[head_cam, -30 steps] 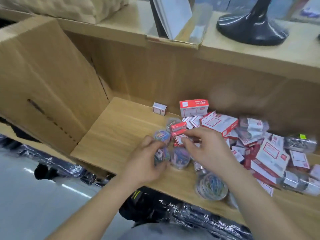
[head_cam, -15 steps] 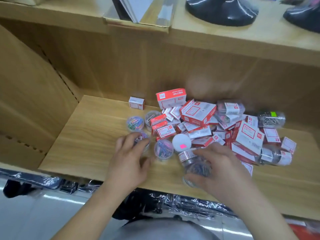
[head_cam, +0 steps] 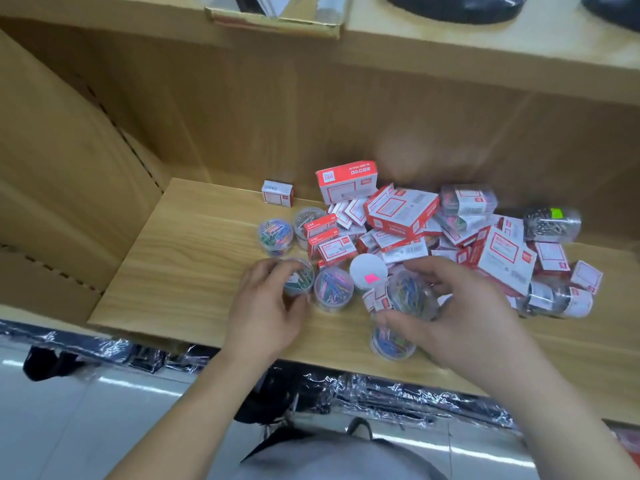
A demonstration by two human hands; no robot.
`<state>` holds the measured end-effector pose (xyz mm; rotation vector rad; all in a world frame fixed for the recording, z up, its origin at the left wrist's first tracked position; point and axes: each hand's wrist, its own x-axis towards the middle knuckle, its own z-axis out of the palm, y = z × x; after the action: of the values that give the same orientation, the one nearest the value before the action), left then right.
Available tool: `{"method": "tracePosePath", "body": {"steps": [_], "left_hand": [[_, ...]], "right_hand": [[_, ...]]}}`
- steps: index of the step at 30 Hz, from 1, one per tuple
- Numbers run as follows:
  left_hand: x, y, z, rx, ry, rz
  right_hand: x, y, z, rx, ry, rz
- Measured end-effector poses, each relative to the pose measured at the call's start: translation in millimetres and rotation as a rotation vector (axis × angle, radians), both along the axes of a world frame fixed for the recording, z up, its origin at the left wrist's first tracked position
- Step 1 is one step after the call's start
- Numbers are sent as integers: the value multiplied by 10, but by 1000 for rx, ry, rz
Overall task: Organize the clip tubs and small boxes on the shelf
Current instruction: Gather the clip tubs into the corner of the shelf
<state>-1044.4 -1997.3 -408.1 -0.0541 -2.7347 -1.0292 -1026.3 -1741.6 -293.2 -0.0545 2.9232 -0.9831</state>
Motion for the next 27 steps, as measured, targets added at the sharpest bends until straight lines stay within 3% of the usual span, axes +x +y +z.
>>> {"method": "tracePosePath", "body": {"steps": [5,10,15,20,23,27], "left_hand": [[82,-237,165,126,-6,144],[99,-902,198,122,-52,323],[61,-1385,124,58,-123,336],[25,-1541,91,109,-52,323],[-222,-1683,63,186,-44,357],[-452,-1775,77,255,-39,383]], "right_hand": [[-313,-401,87,9,38,103],[-766,-1293,28,19,95,328],[-1244,-2227,-207,222,111,463],[-1649,-2831,-453,283,64,488],[-1836,-3031,-473,205,5,461],[-1834,-2914,-360,102,67,404]]}}
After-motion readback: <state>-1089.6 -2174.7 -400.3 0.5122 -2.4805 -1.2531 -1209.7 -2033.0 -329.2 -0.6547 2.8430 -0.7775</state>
